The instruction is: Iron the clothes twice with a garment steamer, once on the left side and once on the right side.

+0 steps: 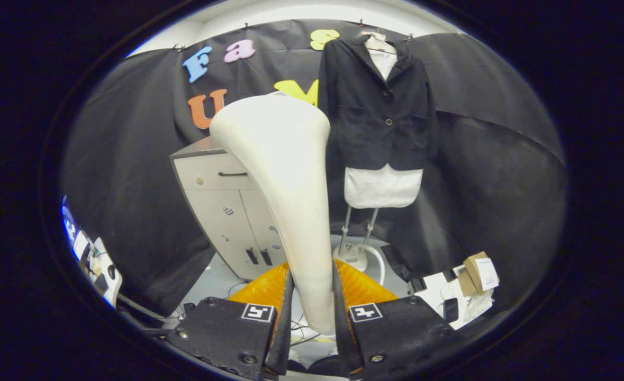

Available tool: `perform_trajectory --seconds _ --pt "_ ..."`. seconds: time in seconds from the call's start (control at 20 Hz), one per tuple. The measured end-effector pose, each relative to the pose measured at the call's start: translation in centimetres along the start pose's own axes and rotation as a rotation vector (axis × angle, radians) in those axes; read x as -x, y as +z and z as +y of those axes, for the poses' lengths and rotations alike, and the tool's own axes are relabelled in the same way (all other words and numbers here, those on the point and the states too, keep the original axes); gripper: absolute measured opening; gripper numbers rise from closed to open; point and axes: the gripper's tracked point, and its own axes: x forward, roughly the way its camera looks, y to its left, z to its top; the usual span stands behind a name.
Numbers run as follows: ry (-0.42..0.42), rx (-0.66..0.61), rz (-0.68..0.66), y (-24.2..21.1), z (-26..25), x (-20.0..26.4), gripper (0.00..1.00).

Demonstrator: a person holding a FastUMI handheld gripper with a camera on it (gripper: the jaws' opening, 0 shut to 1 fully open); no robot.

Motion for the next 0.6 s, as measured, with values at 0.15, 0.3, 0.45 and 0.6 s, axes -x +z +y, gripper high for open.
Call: perform_trajectory --seconds 0.15,0.3,0.45,0.6 --pt "0.012 0.017 0.008 -0.15 1.18 0.68 0.39" --pt "0.014 0.020 0.003 0.21 1.43 0.97 0.39" --pt "0.012 0.015 0.002 0.13 1.31 1.13 0.38" --pt "0.006 0.008 0.003 0.18 1.15 1.15 0.39"
